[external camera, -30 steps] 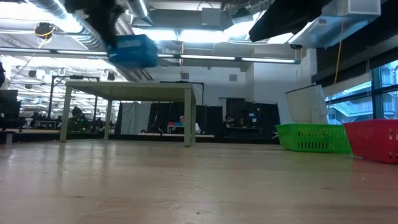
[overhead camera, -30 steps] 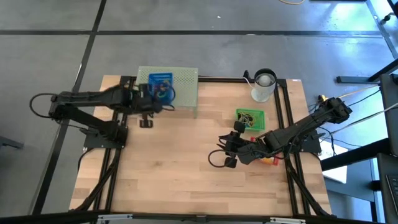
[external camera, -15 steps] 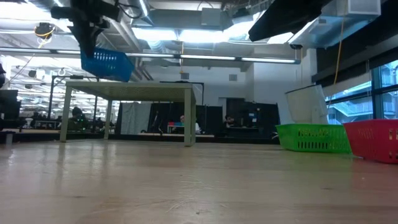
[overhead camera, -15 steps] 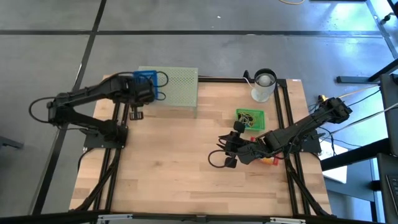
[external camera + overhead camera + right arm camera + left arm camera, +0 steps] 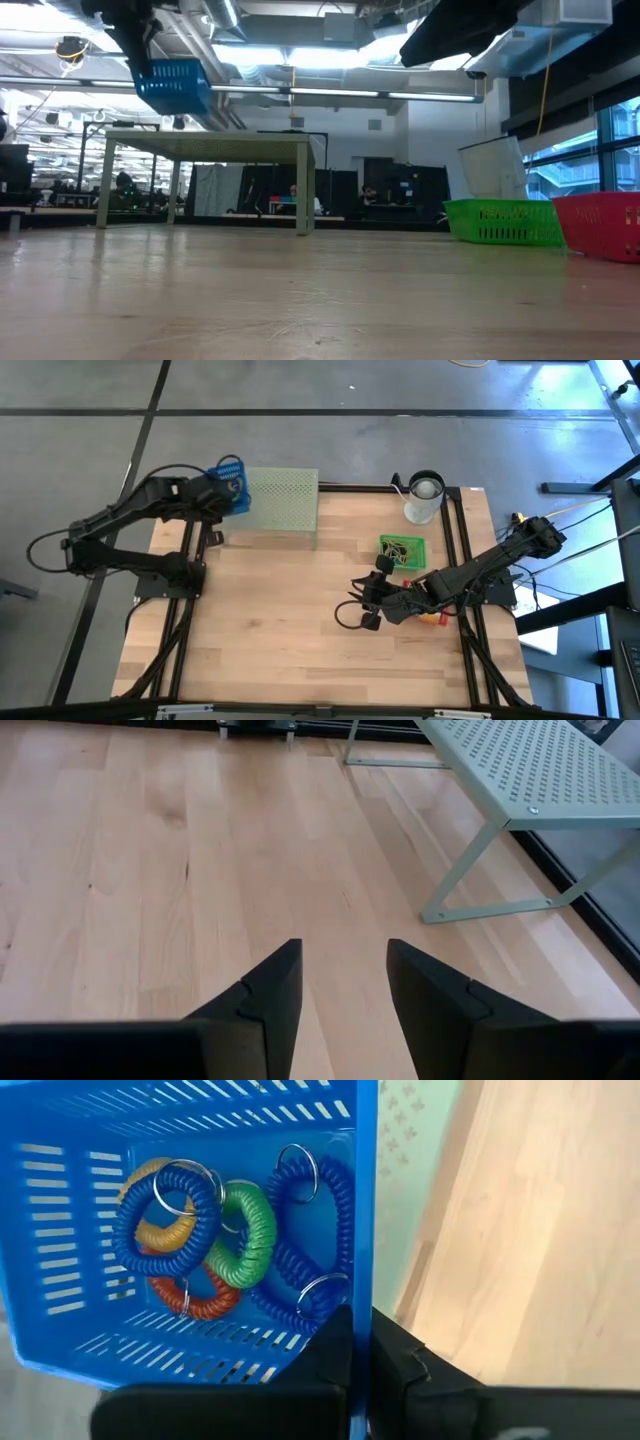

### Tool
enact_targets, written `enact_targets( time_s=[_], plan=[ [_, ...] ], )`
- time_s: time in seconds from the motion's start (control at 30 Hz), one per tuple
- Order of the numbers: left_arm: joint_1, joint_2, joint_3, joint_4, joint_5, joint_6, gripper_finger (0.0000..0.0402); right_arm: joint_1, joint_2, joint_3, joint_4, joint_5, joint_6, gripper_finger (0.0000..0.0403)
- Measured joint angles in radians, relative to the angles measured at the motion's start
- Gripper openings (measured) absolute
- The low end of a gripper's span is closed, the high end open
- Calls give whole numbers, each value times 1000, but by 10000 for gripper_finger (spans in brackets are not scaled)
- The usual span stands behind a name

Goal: Pick & Place Office Desk Supplies
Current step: Put the blue bin on the shelf

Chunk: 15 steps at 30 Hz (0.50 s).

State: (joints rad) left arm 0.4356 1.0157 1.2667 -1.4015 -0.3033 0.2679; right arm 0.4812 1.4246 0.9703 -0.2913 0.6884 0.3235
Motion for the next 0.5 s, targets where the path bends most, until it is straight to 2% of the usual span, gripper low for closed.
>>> enact_targets(
  time_s=[0.1,0.33,0.5],
  plan=[
    [0,-31,-24,32,20,-10,4,0,0,0,0,0,7,149],
    [-1,-102,-216,102,-11,76,4,0,0,0,0,0,9,149],
    [-1,-116,-247,105,-6,163,4,0,0,0,0,1,9,149]
  ],
)
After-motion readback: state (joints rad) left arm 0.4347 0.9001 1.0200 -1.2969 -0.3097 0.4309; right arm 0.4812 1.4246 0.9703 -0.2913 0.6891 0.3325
